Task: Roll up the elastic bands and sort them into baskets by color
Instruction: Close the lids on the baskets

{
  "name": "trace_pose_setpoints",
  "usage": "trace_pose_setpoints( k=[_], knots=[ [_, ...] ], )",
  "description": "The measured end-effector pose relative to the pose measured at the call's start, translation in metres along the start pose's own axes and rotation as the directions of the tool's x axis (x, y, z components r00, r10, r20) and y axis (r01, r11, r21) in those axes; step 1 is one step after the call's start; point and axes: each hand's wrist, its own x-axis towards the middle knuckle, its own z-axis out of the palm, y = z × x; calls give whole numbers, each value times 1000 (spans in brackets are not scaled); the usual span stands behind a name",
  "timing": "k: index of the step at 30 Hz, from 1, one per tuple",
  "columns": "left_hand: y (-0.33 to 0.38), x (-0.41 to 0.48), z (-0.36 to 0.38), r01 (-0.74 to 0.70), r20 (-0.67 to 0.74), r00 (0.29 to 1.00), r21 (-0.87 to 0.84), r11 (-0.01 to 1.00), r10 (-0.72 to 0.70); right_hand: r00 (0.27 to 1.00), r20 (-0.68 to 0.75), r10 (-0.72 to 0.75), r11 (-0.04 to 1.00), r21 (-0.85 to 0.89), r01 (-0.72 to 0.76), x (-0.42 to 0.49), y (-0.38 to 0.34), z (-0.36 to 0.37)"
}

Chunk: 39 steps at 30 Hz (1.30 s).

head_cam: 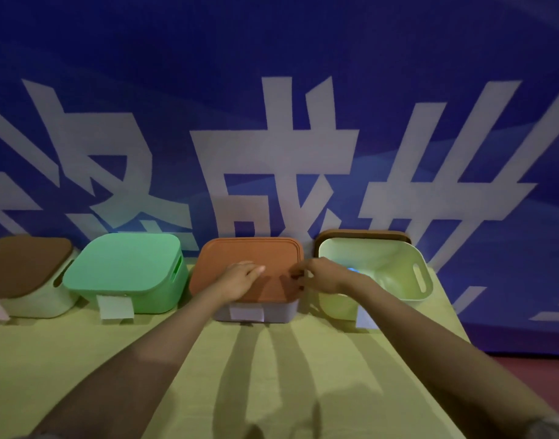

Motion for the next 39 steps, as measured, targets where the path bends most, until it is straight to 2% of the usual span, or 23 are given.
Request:
trace_pose_setpoints(
  k=[4,8,13,17,22,25,28,30,33,39],
  knots=[
    [51,20,1,-110,-23,994,-199,974,108,983,-167,71,997,9,-70,-25,25,-47],
    [112,50,9,-174,-126,981,-269,947,144,935,-254,248,969,58,-241,-51,68,-78],
    [154,87,30,-119,-94,991,-360,925,91,826,-347,444,893,250,-375,-70,124,-93],
    [165,101,52,-2,-125,991,-418,909,-56,724,-332,605,783,416,-464,-74,159,-85],
    [163,117,71,219,-131,941,-465,858,-311,635,-251,730,618,640,-457,-62,188,-70],
    [155,130,81,260,-65,925,-614,745,-375,644,-184,743,544,726,-420,-54,201,-61],
    [140,143,89,283,35,916,-760,585,-399,659,-159,735,500,784,-369,-49,206,-58],
    [118,166,105,321,89,903,-791,521,-421,658,-149,739,474,808,-350,-45,211,-57],
    [95,189,123,320,105,906,-805,500,-410,632,-140,762,450,817,-361,-43,216,-55],
    [113,163,105,221,17,930,-823,523,-366,613,-155,775,395,875,-278,-47,216,-56]
  ],
)
